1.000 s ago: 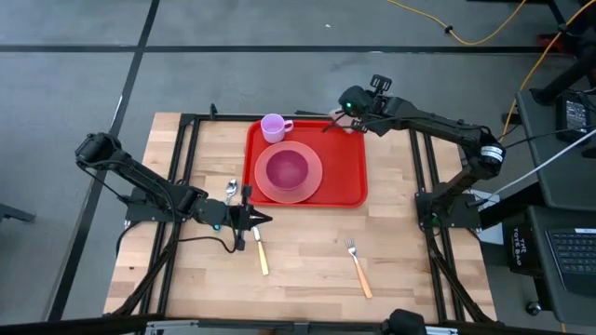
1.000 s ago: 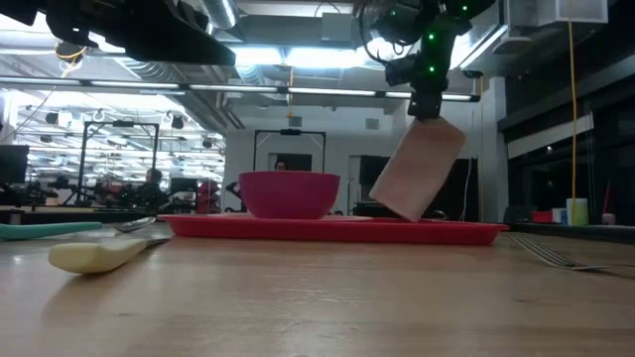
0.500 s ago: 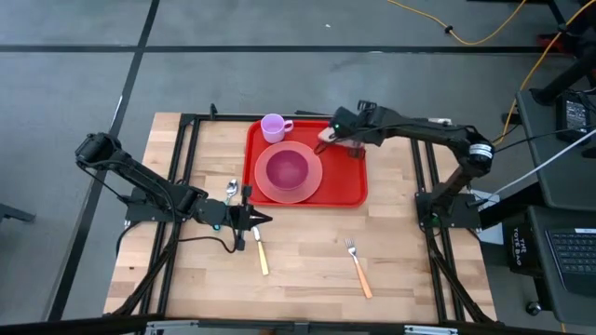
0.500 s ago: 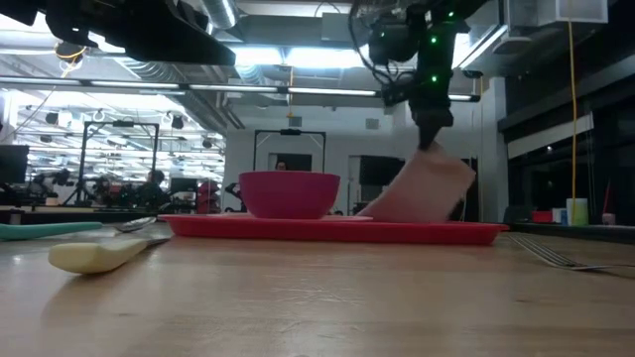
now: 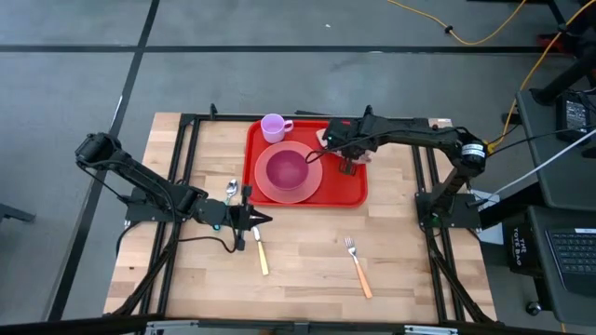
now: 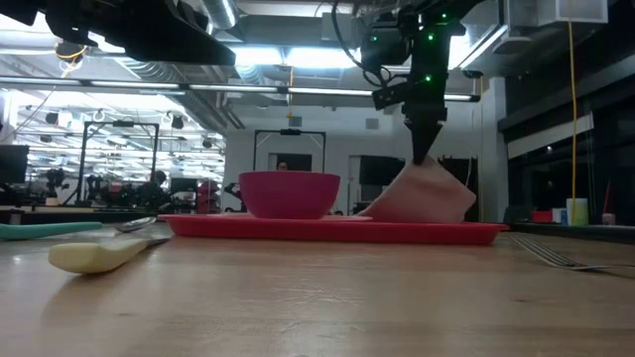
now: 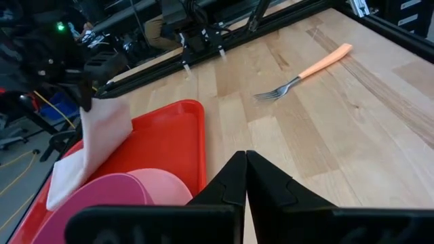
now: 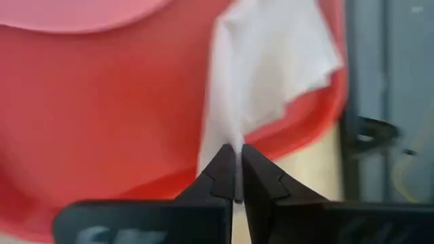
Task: Set up tray
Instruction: Put the brown napkin on the red serving tray to the right of the pink plate
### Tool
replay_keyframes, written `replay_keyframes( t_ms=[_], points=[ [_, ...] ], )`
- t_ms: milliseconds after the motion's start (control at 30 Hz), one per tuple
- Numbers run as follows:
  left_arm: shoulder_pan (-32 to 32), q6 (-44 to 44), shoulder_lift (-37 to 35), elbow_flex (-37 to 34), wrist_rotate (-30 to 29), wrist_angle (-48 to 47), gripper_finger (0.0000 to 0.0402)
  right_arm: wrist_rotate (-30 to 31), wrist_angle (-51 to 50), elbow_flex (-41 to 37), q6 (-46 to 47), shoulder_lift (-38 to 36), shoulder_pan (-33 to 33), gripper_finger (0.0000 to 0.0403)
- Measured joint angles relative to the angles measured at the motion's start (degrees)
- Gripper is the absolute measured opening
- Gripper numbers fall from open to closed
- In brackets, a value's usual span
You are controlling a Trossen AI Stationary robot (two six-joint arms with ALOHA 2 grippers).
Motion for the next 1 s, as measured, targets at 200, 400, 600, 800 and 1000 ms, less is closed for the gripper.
replay_keyframes(
  t_ms=[200,400,600,800,1000],
  points=[
    [0.0,0.0,0.0,0.0,0.0,0.0,0.0001,-3.63,0.04,0.0,2.83,0.0,2.17,0.0015],
    [-0.01,0.0,0.0,0.0,0.0,0.0,0.0005,-4.39,0.09,0.0,3.3,0.05,4.15,0.0015],
    [0.0,-0.11,0.0,0.0,0.0,0.0,0.0002,-8.06,0.65,0.07,3.81,3.44,4.19,0.0015],
    [0.0,-0.09,0.0,-0.02,0.0,0.0,0.0003,-9.68,1.19,0.07,1.52,7.01,4.25,0.0023],
    [-0.02,-0.09,0.0,0.0,0.03,0.0,0.0007,-16.88,3.07,0.07,-0.03,7.15,4.19,0.0078]
  ],
)
